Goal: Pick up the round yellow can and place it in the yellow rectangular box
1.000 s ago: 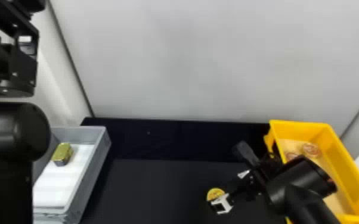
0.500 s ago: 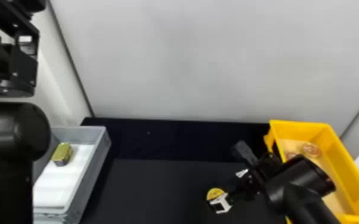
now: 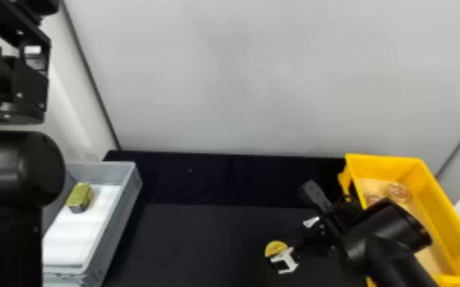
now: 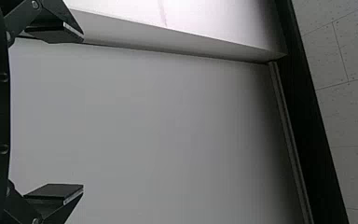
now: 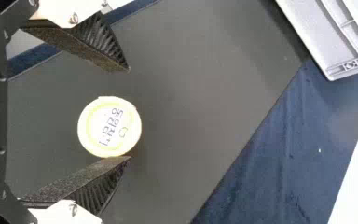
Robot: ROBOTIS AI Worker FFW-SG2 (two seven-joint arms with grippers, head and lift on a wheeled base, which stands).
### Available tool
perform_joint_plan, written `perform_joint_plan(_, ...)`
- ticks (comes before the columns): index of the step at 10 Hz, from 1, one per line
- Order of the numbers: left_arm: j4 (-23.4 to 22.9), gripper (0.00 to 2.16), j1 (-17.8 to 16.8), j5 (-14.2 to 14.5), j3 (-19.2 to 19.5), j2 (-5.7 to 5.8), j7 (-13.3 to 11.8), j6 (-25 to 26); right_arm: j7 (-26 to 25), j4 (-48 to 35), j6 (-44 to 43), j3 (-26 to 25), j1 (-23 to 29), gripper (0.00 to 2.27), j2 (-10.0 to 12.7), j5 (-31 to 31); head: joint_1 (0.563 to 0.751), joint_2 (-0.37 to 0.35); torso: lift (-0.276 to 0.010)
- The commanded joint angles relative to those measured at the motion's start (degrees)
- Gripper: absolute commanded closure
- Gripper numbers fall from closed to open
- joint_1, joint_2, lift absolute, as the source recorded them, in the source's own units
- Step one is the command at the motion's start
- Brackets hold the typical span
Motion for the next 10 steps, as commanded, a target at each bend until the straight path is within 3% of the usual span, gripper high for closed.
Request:
perform_joint_plan(1, 0.0, 0.14, 0.0, 0.0, 0.1, -0.16, 0.0, 0.0, 0.0, 1.4, -1.3, -0.2, 0.0, 0.13, 0.1, 0.0, 0.663, 0.054, 0.01)
perform_joint_plan(9, -0.1, 0.14, -0.4, 0.0, -0.4, -0.07, -0.1, 0.3, -5.7, 10.6, -9.1, 0.3, -0.9, 0.21, 0.2, 0.2, 0.663, 0.054, 0.01)
perform_joint_plan(10, -0.3, 0.14, -0.4, 0.0, -0.3, 0.1, -0.2, 0.3, -6.1, 10.3, -8.8, 1.1, -0.9, 0.68, 0.1, 1.0, 0.663, 0.054, 0.01)
